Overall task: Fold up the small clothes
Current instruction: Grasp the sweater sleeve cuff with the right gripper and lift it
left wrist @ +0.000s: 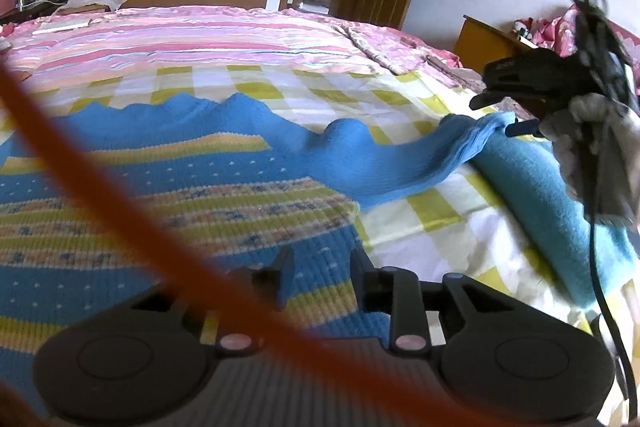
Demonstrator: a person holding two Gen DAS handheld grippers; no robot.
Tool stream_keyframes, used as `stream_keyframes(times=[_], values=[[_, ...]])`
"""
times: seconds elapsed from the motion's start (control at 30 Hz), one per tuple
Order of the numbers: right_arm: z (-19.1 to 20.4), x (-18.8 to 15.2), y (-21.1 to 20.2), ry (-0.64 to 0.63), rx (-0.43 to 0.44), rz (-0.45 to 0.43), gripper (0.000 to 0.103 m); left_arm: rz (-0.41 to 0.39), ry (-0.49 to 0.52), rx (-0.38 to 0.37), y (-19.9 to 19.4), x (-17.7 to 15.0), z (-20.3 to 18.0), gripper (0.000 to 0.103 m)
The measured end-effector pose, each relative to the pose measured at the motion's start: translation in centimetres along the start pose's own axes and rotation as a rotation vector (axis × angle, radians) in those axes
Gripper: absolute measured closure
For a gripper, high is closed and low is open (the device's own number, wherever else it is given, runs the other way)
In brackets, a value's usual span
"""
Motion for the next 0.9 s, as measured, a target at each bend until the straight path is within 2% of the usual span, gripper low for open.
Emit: stream_keyframes(times=[0.1,0.17,0.23,0.3,0.47,0.6,0.73,0.9], values=[[0.4,-0.1,1.2,-0.064,-0.073,-0.005,0.049,0.016,0.011,0.008,-0.3,-0.8,0.4,0.067],[0.3,-0.2,1.5,-0.086,-0.102,-0.011,0.063,0.022,0.01,0.009,-0.6,-1.2,0.6,0.067],[-0.1,-0.4,1.3,-0.072,-0.087,-0.019,0.081,0.024,-0.006,0.007,-1.0,-1.5,1.1,0.067],[-0.2,-0.4,0.5,-0.051,-0.052,-0.027,0.09,0.024,-0.021,0.006,-1.4,-1.6,1.6,0.067],[3.1,-0.6,-3.2,-0.077,0.127,-0.078,0.092,0.008,-0.058,0.015,-3.2,-1.5,3.1,0.067],[9.1,-2.0,-6.3,-0.154,0.315,-0.078,0.092,-0.011,-0.088,0.031,-5.2,-1.6,4.4,0.066],[16.1,-5.4,-8.1,-0.247,0.478,-0.028,0.093,-0.034,-0.123,0.054,-7.4,-2.1,6.3,0.062],[23.6,-11.0,-8.0,-0.351,0.597,0.052,0.093,-0.066,-0.174,0.1,-9.4,-2.8,9.2,0.06]])
Point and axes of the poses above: each gripper's, at about its wrist camera, not at the fingertips, and y roughly the way its jaws point, z to its left, x to its top, the point moved 4 cm from there along y, roughly the way its jaws point, and after that the axes turned 4 degrees about x, right-handed, at the moved point
